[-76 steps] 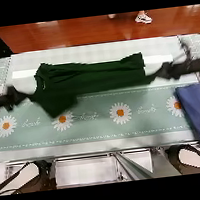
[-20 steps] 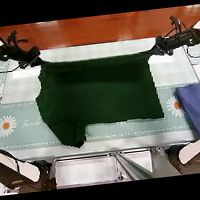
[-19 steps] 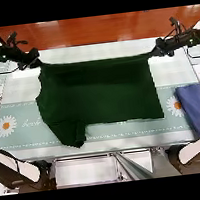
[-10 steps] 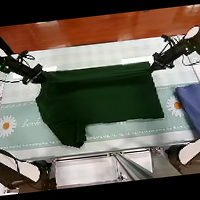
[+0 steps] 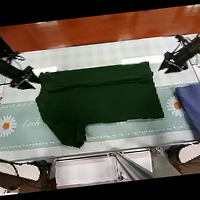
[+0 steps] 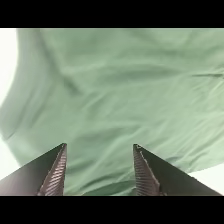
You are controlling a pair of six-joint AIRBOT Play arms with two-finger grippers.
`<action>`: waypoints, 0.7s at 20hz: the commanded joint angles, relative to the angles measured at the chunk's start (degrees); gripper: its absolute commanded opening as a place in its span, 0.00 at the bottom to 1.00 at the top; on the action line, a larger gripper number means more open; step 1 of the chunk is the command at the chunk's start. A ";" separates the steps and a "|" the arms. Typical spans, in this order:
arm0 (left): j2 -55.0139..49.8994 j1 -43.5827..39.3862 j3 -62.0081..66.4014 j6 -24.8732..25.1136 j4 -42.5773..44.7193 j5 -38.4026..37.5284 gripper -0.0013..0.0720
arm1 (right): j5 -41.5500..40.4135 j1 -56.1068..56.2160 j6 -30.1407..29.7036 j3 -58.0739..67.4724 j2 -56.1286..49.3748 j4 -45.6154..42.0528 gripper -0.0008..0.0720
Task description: Fold the shirts.
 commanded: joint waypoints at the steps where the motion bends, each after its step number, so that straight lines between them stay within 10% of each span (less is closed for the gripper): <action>1: 12.50 6.45 -10.49 0.04 -0.31 8.57 0.71 | -5.77 -4.26 0.85 -12.39 12.17 -4.07 0.58; 6: 31.98 19.23 -47.21 7.54 -22.62 18.62 0.71 | -18.53 -11.65 -9.97 -42.71 31.82 11.63 0.58; 14: 36.87 26.88 -65.44 7.96 -12.33 12.96 0.71 | -18.91 -12.07 -11.06 -55.56 44.98 14.10 0.58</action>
